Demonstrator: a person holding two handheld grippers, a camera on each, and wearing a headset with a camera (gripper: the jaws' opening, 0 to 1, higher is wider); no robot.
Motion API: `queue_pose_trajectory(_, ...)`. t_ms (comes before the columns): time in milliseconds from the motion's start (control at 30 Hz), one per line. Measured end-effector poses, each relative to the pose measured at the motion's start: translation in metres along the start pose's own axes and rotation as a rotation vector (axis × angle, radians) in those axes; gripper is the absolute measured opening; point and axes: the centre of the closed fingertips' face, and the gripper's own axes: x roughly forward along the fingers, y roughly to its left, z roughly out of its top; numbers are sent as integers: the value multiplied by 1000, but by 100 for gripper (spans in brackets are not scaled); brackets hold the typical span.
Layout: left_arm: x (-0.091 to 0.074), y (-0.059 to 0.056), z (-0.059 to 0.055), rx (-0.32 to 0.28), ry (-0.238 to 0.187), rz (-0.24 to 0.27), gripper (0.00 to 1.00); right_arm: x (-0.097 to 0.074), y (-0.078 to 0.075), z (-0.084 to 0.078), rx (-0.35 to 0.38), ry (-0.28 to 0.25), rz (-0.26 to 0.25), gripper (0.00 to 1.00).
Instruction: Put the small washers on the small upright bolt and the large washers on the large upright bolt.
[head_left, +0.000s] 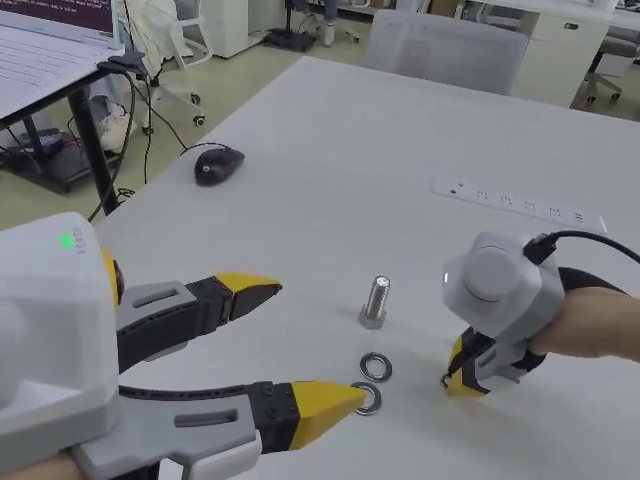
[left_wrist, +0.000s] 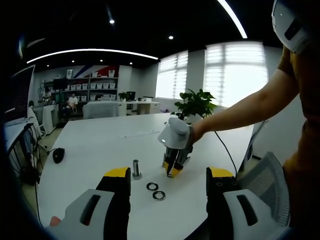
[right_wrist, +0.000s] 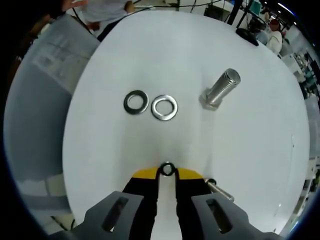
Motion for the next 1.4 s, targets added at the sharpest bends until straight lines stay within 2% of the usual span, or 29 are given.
queue_pose_trajectory(167,1,0,-2,-2,5,0,60,-1,-1,-1,30,-16,-4,12)
queue_pose_trajectory(467,3,-1,-5,0,13,-4,60,-6,0,-4,32,-30,-9,12)
queue_pose_trajectory(600,4,-1,-6,-1,18,-6,60,-19,-3,-8,56,-53,-23,12)
queue_pose_trajectory(867,8,-4,-4,3,14,-18,60,-42,-7,-28,73,-42,-56,12)
queue_pose_trajectory(967,9,-5,-2,5,11,-22,60,-52,-11,-31,76,-41,-77,12)
queue_pose_trajectory(1200,11,-6,0,8,10,-31,60,-79,-32,-28,83,-50,-135,12)
queue_pose_trajectory(1400,11,-4,2,7,5,-28,60,-86,-43,-15,58,-51,-146,12)
